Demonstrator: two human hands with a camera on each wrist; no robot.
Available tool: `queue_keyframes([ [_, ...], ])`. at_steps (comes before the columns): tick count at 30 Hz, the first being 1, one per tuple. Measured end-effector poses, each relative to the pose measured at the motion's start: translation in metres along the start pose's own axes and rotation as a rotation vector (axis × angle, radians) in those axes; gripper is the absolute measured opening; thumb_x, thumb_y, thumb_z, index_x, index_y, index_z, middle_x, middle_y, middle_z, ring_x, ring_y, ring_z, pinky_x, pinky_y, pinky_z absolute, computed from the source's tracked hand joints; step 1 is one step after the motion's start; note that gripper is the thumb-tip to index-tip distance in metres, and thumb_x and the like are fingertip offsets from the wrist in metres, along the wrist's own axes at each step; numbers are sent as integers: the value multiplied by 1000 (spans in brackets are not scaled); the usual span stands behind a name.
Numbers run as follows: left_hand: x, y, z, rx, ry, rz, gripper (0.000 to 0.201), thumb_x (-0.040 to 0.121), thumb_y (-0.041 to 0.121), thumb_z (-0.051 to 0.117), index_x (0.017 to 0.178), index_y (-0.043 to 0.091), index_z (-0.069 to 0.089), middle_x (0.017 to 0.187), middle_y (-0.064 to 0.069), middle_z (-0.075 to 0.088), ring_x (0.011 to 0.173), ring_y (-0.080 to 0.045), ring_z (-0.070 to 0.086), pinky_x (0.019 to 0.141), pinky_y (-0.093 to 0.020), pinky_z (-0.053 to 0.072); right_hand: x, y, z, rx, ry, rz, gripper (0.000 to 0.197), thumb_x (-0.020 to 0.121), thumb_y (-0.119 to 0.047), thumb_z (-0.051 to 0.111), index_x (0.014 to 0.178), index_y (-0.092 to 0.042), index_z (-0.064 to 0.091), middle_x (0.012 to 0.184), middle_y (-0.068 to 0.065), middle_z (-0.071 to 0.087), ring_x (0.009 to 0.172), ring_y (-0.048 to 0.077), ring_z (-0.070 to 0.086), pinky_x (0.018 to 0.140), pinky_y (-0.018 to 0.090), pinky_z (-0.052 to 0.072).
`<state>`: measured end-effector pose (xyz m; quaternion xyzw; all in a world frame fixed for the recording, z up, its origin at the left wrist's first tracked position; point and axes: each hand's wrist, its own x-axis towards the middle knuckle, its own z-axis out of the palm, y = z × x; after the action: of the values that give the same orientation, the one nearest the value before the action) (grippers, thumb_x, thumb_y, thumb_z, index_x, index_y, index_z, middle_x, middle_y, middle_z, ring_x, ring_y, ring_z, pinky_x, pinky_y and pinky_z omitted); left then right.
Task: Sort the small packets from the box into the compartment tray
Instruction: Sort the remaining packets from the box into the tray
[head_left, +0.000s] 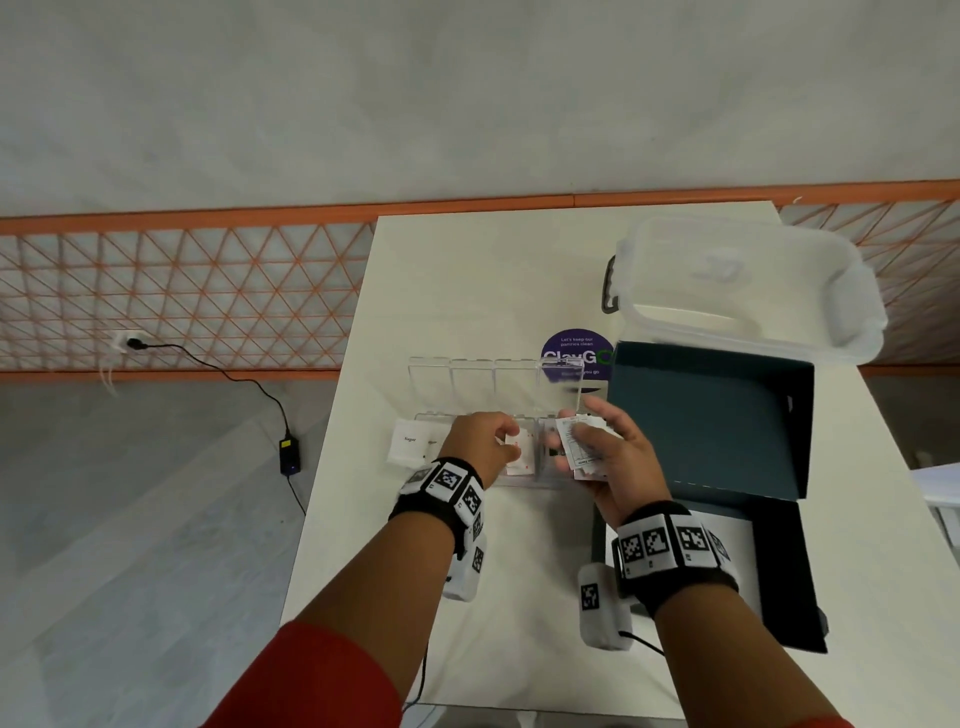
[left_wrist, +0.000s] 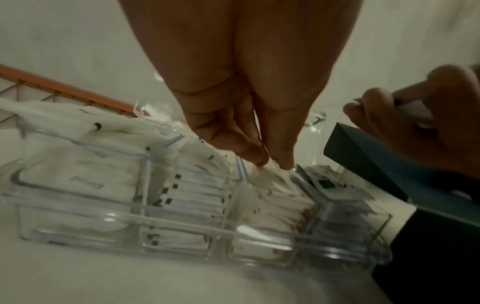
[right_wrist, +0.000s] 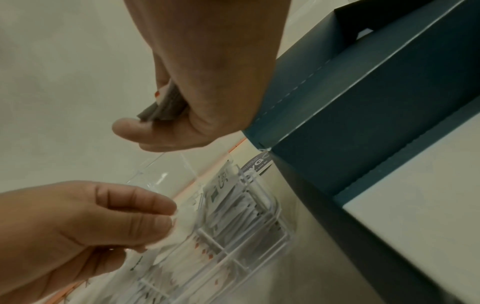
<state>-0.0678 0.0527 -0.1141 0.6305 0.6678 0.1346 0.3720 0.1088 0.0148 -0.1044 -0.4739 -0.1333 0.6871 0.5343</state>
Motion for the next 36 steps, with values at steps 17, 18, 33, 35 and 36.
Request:
queue_keyframes([
  [17, -11, -18, -24, 222, 323, -23, 19, 92, 19, 52, 106, 22, 64, 118, -3, 52, 107, -24, 50, 91, -37, 41, 2, 0, -3, -2, -20, 9, 33, 90, 6, 60, 117, -13, 62, 105, 15, 74, 75, 32, 71, 54, 32, 57],
  [18, -11, -25, -32, 222, 355, -94, 21, 92, 15, 51, 108, 22, 63, 122, -4, 51, 110, -25, 49, 91, -37, 39, 2, 1, -1, -3, -22, 10, 33, 89, 6, 61, 117, -12, 62, 105, 15, 74, 74, 32, 71, 54, 32, 57],
  [33, -18, -60, -36, 125, 254, -223, 20, 93, 19, 59, 112, 19, 65, 123, -10, 49, 107, -26, 55, 90, -32, 46, -7, 9, 9, -15, -58, 39, 29, 90, 5, 60, 113, -11, 61, 107, 20, 73, 76, 34, 72, 55, 34, 59],
  [35, -17, -60, -37, 158, 231, -221, 21, 94, 20, 58, 113, 19, 64, 123, -10, 49, 108, -27, 54, 92, -35, 47, -8, 11, 9, 24, -74, 75, 35, 84, 2, 61, 117, -11, 60, 110, 21, 72, 81, 38, 71, 60, 38, 60],
  [36, -18, -59, -38, 160, 229, -222, 21, 94, 21, 57, 114, 19, 64, 123, -9, 49, 108, -27, 54, 93, -37, 47, -9, 12, 8, 51, -84, 95, 40, 80, -1, 59, 119, -10, 59, 110, 20, 71, 84, 40, 70, 61, 40, 59],
])
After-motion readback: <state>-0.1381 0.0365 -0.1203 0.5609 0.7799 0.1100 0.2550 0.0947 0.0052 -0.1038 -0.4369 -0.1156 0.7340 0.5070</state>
